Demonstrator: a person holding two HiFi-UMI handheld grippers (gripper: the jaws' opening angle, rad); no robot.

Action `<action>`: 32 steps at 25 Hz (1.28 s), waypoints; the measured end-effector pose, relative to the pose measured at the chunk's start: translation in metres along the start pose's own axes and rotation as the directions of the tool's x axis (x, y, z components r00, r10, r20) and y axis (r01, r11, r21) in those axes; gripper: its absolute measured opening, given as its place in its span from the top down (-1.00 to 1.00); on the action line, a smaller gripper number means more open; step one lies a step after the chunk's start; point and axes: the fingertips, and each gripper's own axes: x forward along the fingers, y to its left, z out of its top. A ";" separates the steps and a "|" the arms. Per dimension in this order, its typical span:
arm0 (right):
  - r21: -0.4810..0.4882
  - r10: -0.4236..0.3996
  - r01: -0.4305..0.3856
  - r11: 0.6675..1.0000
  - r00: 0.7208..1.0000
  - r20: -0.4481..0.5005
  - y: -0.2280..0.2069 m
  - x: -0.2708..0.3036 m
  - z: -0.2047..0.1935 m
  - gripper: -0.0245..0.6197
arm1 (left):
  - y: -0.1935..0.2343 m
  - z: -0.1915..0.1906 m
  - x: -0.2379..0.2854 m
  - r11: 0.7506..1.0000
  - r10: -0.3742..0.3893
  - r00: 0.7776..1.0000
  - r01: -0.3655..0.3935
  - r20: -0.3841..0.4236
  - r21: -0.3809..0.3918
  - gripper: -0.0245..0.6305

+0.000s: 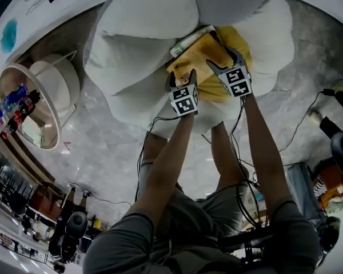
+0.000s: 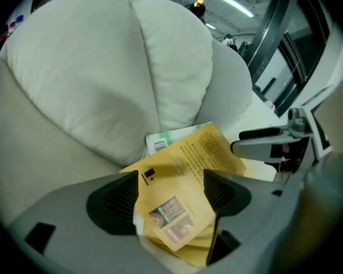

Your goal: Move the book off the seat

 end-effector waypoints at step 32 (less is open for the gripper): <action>0.072 -0.032 0.034 0.997 0.999 -0.032 -0.009 -0.012 -0.017 -0.28 | -0.003 0.002 -0.005 0.998 -0.059 0.998 0.059 -0.017 -0.013 -0.12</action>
